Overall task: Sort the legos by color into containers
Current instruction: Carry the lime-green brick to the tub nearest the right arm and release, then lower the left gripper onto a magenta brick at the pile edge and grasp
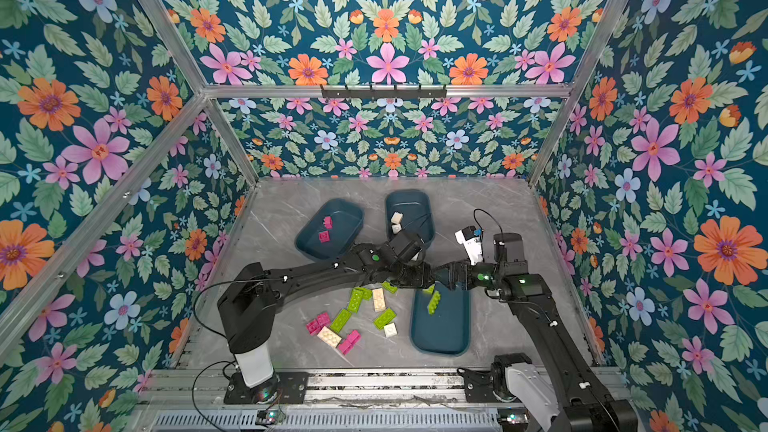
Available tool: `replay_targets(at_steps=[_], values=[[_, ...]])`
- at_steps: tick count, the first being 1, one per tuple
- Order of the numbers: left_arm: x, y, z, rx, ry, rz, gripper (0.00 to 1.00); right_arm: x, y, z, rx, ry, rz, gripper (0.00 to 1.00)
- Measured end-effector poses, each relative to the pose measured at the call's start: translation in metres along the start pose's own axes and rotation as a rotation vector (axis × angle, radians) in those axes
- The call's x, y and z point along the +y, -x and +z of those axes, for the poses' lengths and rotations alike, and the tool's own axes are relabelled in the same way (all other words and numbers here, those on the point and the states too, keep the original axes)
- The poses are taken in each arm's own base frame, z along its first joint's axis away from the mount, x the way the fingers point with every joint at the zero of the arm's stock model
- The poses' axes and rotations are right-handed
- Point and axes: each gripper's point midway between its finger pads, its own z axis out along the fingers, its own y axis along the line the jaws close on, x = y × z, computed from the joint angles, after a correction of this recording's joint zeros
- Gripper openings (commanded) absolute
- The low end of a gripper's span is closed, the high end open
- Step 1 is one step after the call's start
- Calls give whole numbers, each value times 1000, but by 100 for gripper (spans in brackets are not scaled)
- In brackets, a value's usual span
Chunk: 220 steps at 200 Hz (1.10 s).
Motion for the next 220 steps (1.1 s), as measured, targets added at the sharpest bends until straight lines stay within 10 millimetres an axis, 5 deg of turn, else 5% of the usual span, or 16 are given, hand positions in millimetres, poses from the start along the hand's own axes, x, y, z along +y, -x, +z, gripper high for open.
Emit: replay_targets(at_steps=[53, 161, 220], values=[[21, 5, -39, -49, 76, 3, 70, 1, -1, 2, 8, 14, 7, 99], [203, -64, -125, 69, 653, -15, 75, 21, -13, 28, 100, 136, 0, 99], [257, -91, -134, 164, 761, 21, 75, 24, -16, 35, 120, 151, -8, 99]])
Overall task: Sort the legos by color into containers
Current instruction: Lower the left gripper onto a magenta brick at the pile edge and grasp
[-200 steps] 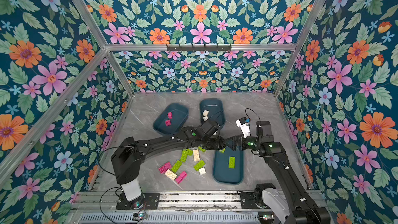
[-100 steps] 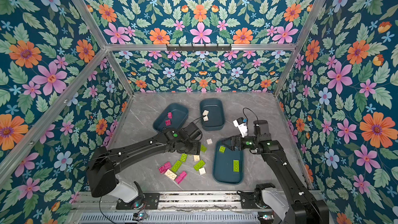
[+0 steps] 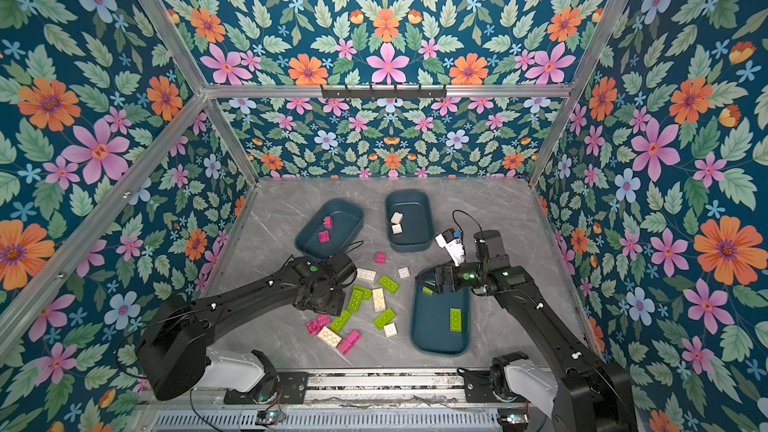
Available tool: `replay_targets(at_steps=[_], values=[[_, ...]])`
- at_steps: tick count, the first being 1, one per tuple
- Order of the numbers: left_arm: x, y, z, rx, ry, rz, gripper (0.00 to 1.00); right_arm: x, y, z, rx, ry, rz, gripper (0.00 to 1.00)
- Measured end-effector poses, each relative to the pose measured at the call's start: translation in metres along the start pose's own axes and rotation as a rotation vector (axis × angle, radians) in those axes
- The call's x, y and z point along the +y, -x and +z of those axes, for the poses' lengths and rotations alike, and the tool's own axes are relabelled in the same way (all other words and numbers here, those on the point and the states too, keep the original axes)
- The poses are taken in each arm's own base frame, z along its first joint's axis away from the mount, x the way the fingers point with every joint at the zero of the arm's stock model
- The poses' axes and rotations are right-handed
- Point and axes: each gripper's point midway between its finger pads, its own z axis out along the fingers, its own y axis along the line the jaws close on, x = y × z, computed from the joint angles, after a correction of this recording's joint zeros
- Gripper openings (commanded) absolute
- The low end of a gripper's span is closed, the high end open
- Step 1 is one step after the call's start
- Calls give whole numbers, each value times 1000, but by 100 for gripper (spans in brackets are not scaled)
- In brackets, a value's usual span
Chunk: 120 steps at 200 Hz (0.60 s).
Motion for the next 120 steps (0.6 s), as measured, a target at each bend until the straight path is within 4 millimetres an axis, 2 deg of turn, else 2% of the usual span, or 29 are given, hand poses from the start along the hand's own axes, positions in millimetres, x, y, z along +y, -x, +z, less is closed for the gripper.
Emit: replay_targets(at_steps=[25, 57, 120], values=[[2, -2, 11, 11, -25, 12, 75, 0, 0, 0, 0, 1, 5, 99], [-4, -13, 25, 46, -64, 44, 74, 1, 0, 0, -1, 1, 4, 99], [-7, -19, 33, 74, -69, 46, 72, 2, 0, 0, -2, 2, 10, 99]])
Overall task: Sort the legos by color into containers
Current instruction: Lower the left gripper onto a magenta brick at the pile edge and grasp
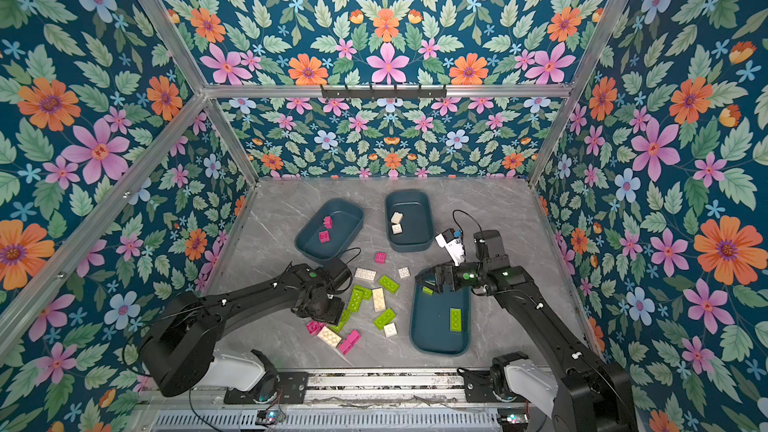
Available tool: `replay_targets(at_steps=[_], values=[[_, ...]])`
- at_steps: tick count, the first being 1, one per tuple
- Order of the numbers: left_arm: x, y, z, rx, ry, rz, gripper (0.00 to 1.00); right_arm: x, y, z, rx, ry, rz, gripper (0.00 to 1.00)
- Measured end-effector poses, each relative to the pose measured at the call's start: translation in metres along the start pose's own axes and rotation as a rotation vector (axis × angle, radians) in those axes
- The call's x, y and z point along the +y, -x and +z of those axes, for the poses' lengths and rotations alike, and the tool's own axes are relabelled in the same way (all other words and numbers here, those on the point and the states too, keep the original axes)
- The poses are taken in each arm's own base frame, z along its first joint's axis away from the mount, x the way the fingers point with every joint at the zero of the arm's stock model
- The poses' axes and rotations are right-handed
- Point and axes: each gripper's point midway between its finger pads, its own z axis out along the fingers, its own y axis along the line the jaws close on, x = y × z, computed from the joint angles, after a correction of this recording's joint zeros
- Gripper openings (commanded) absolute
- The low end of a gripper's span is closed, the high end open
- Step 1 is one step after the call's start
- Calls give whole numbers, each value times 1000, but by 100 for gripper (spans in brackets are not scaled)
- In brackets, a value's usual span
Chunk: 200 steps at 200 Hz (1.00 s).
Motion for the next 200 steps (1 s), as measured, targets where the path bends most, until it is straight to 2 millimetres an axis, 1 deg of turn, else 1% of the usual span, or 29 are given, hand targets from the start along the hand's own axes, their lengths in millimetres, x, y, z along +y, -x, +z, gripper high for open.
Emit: replay_targets(at_steps=[22, 61, 120, 141, 167, 200], values=[[4, -4, 3, 9, 18, -28, 72, 1, -2, -1, -4, 0, -5, 99], [8, -1, 2, -7, 42, -68, 72, -1, -6, -1, 2, -7, 4, 99], [9, 8, -15, -57, 27, -108, 71, 0, -6, -2, -1, -7, 2, 99], [10, 3, -13, -42, 27, -111, 70, 0, -6, -2, -1, -6, 2, 99], [14, -9, -9, -6, 42, -119, 64, 0, -6, -2, -2, -7, 5, 99], [15, -11, -8, 0, 41, -122, 62, 0, -8, -2, 1, -7, 8, 99]])
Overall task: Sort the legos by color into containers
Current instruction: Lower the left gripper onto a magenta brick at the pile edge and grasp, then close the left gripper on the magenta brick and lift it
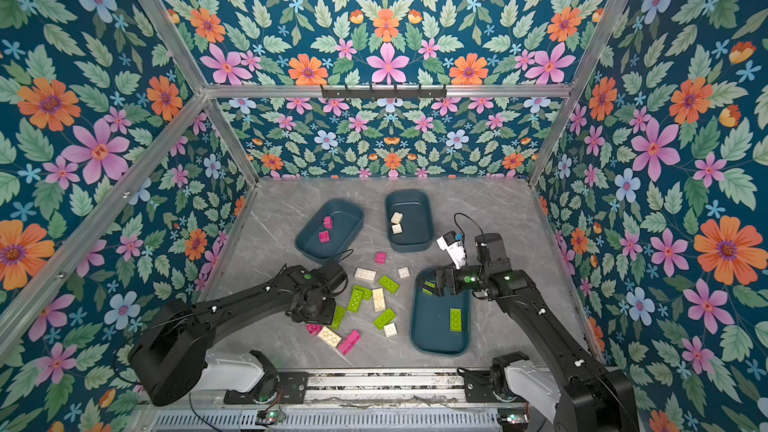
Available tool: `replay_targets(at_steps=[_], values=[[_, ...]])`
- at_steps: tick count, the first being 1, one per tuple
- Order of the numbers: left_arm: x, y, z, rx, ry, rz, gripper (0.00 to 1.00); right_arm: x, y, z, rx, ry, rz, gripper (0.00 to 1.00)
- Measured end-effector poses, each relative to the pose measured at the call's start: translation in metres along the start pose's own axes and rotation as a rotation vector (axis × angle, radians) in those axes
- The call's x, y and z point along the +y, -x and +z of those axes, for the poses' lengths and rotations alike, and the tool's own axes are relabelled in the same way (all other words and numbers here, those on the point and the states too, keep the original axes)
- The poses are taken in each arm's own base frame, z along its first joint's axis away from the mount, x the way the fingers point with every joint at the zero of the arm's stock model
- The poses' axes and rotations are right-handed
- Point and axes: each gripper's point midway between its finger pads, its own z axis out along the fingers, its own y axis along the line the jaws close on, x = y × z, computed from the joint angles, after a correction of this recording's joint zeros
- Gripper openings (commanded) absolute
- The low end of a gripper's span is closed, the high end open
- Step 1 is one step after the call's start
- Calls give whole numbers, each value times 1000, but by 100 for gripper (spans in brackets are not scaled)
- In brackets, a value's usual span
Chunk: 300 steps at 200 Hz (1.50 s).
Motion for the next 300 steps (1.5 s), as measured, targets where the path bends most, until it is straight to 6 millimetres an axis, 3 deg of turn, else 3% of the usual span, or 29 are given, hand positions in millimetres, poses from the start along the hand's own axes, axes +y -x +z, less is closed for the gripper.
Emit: replay_targets(at_steps=[71, 103, 167, 222, 300], values=[[0, 1, 4, 11, 12, -23, 61, 1, 0, -1, -4, 0, -5, 99], [8, 15, 10, -36, 56, -74, 62, 2, 1, -2, -7, -1, -9, 99], [9, 32, -3, -94, 36, -110, 65, 2, 2, -2, -8, -6, -9, 99], [6, 10, 0, -38, -26, -147, 63, 0, 0, -1, -3, -7, 8, 99], [-4, 10, 14, -17, -55, -167, 59, 1, -2, -2, -5, -7, 6, 99]])
